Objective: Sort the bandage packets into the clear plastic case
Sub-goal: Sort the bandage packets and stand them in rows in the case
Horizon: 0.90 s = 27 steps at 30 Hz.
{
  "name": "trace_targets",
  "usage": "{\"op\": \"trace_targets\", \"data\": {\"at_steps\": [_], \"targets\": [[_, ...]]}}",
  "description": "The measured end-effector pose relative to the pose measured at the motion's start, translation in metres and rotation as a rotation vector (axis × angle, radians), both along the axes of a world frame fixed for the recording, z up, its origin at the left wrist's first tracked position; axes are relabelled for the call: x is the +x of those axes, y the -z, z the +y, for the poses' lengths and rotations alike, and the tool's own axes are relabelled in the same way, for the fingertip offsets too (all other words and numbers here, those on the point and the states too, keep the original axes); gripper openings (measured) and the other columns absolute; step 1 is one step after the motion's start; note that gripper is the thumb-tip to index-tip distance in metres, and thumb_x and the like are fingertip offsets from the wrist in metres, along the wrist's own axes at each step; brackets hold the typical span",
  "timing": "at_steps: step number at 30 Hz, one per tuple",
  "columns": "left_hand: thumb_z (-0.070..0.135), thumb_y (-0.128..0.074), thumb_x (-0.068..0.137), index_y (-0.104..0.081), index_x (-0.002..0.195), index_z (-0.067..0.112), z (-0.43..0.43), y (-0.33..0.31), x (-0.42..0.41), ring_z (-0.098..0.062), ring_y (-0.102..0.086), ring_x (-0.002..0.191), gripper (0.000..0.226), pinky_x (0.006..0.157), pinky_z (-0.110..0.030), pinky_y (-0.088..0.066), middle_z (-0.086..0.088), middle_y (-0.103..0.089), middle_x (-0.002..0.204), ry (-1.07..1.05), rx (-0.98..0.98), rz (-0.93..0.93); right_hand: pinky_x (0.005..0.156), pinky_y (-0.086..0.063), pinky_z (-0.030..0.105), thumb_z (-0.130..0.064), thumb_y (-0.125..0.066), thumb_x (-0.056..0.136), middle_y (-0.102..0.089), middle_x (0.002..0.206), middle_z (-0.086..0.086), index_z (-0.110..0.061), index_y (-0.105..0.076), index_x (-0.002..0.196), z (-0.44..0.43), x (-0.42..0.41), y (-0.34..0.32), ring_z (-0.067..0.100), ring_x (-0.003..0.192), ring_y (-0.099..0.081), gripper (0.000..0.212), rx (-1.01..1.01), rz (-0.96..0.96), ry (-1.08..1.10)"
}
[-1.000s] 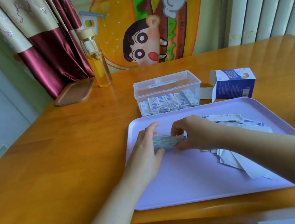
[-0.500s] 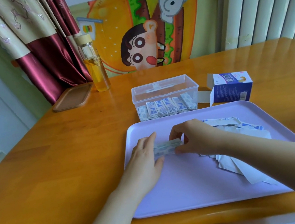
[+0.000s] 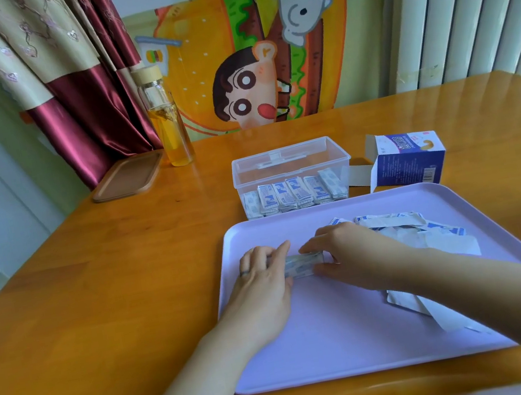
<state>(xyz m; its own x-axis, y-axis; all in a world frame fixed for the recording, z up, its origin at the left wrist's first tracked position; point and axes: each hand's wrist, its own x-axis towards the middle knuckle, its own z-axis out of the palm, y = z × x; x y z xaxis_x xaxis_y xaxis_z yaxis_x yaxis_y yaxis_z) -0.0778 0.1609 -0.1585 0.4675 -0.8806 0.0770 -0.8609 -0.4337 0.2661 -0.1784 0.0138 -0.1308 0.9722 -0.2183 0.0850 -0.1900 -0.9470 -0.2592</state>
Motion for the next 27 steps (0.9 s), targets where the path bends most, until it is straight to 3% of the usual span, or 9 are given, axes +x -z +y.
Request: {"op": "trace_targets", "data": {"at_steps": [5, 8, 11, 14, 17, 19, 21, 24, 27], "targets": [[0.023, -0.031, 0.102, -0.005, 0.15, 0.023, -0.002, 0.001, 0.002, -0.022, -0.027, 0.124, 0.055, 0.104, -0.031, -0.028, -0.001, -0.029, 0.134, -0.002, 0.014, -0.105, 0.064, -0.029, 0.02, -0.023, -0.053, 0.091, -0.061, 0.096, -0.005, -0.023, -0.065, 0.11, -0.002, 0.003, 0.0, 0.007, 0.078, -0.044, 0.023, 0.052, -0.06, -0.019], [0.022, -0.031, 0.102, -0.024, 0.144, 0.025, -0.002, -0.009, 0.005, -0.021, -0.04, 0.116, 0.043, 0.095, -0.034, -0.037, 0.001, -0.037, 0.126, 0.023, -0.055, -0.08, 0.054, -0.032, 0.012, -0.021, -0.055, 0.09, -0.053, 0.074, -0.017, -0.023, -0.068, 0.1, -0.003, 0.004, -0.011, 0.005, 0.062, -0.044, 0.016, 0.132, -0.155, -0.021], [0.024, -0.034, 0.101, -0.043, 0.122, 0.019, -0.003, -0.031, 0.008, -0.02, -0.049, 0.099, 0.023, 0.082, -0.036, -0.04, 0.001, -0.045, 0.11, 0.032, -0.158, 0.025, 0.05, -0.034, 0.014, -0.016, -0.056, 0.09, -0.051, 0.062, -0.019, -0.026, -0.065, 0.089, -0.005, 0.008, -0.032, 0.007, 0.053, -0.046, 0.013, 0.252, -0.287, -0.033], [0.026, -0.039, 0.099, -0.049, 0.109, 0.018, -0.009, -0.058, 0.015, -0.018, -0.057, 0.086, 0.015, 0.072, -0.037, -0.048, 0.001, -0.06, 0.096, 0.012, -0.247, 0.252, 0.052, -0.038, 0.01, -0.013, -0.055, 0.091, -0.051, 0.061, -0.025, -0.024, -0.064, 0.101, -0.006, 0.017, -0.059, 0.006, 0.056, -0.053, 0.017, 0.271, -0.375, -0.048], [0.023, -0.04, 0.1, -0.048, 0.112, 0.027, -0.014, -0.081, 0.023, -0.004, -0.062, 0.075, 0.015, 0.061, -0.025, -0.05, 0.007, -0.063, 0.091, 0.058, -0.307, 0.655, 0.06, -0.046, 0.015, -0.01, -0.056, 0.092, -0.062, 0.087, -0.015, -0.023, -0.065, 0.109, -0.009, 0.028, -0.084, 0.011, 0.067, -0.061, 0.023, 0.201, -0.401, -0.107], [0.02, -0.044, 0.098, -0.051, 0.113, 0.027, -0.015, -0.094, 0.031, -0.01, -0.067, 0.078, 0.018, 0.065, -0.026, -0.053, 0.003, -0.062, 0.085, 0.088, -0.321, 0.947, 0.063, -0.049, 0.022, -0.008, -0.056, 0.091, -0.064, 0.087, -0.007, -0.022, -0.066, 0.104, -0.011, 0.032, -0.097, 0.012, 0.068, -0.062, 0.022, 0.204, -0.412, -0.121], [0.021, -0.049, 0.094, -0.055, 0.112, 0.025, -0.018, -0.103, 0.041, -0.017, -0.069, 0.076, 0.02, 0.066, -0.03, -0.056, 0.001, -0.061, 0.079, 0.108, -0.325, 1.152, 0.062, -0.049, 0.021, -0.005, -0.055, 0.091, -0.061, 0.076, -0.015, -0.023, -0.064, 0.1, -0.015, 0.039, -0.109, 0.007, 0.067, -0.063, 0.022, 0.231, -0.406, -0.135], [0.019, -0.046, 0.094, -0.057, 0.111, 0.02, -0.028, -0.111, 0.056, -0.012, -0.059, 0.058, 0.02, 0.056, -0.026, -0.053, 0.003, -0.057, 0.069, 0.101, -0.401, 1.221, 0.062, -0.051, 0.024, -0.004, -0.056, 0.089, -0.062, 0.076, -0.01, -0.024, -0.062, 0.105, -0.021, 0.054, -0.124, 0.007, 0.062, -0.063, 0.026, 0.303, -0.404, -0.135], [0.016, -0.042, 0.098, -0.055, 0.112, 0.014, -0.042, -0.117, 0.068, -0.008, -0.05, 0.049, 0.019, 0.05, -0.023, -0.048, 0.005, -0.053, 0.063, 0.075, -0.521, 1.196, 0.062, -0.053, 0.023, -0.001, -0.065, 0.084, -0.063, 0.078, 0.007, -0.012, -0.056, 0.121, -0.032, 0.074, -0.131, 0.014, 0.065, -0.063, 0.039, 0.749, -0.382, -0.053]]}}
